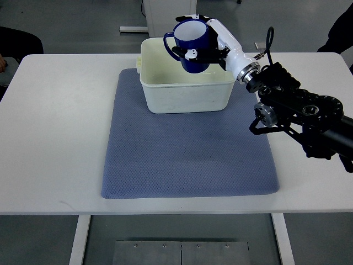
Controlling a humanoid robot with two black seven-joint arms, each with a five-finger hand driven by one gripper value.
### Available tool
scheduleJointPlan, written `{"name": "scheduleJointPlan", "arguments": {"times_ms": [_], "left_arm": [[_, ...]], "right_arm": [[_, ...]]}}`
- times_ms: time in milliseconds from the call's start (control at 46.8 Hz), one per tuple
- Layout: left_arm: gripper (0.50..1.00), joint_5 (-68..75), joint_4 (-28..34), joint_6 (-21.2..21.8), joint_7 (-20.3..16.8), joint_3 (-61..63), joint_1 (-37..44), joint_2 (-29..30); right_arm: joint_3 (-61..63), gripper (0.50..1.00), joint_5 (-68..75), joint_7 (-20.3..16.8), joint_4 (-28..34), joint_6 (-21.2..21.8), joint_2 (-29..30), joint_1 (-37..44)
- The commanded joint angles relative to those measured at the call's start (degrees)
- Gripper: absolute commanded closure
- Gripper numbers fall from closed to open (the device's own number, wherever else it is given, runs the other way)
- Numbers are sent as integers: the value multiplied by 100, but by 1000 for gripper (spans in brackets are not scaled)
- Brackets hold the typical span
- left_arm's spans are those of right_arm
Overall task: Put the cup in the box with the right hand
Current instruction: 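Carry the mug over the cream box and lower it inside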
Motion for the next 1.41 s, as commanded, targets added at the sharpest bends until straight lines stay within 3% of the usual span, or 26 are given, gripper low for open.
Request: {"name": "scheduleJointPlan", "arguments": {"times_ms": [0,406,834,962,1261,1389], "left_arm": [[500,0,0,0,-1,0,-1,0],[500,0,0,0,-1,0,-1,0],[500,0,0,0,-1,0,-1,0],[500,0,0,0,-1,0,-1,0],[500,0,0,0,-1,0,-1,0],[500,0,0,0,-1,0,-1,0]], "right_arm": [[68,1000,0,-141,-175,-24,120,-1],[77,1000,0,-625,-509,-305,454,-36],[323,998,9,-827,-659,-648,577,-54],[323,829,9,-827,-650,-639,577,-54],[323,530,9,-792,-641,-648,568,-106],[323,513,9,-783,-642,-639,568,-106]]}}
